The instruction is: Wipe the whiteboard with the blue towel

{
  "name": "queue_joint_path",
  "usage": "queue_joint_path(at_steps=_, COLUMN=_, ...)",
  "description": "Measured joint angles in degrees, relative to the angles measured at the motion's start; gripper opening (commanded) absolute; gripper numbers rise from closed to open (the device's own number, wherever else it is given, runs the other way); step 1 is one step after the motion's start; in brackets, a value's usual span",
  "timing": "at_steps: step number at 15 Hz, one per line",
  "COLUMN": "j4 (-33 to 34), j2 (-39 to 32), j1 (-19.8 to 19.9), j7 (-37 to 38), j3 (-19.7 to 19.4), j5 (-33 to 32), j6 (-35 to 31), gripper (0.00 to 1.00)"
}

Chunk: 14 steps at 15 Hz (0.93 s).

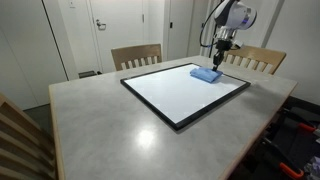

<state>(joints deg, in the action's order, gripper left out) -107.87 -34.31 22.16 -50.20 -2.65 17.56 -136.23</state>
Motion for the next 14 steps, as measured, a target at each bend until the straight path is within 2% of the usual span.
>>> queue_joint_path(at_steps=14, j4=6.9, j2=-3.4, j1=2.6, j7=0.0, j3=-2.8, j5=-6.2, j6=4.3, gripper=0.01)
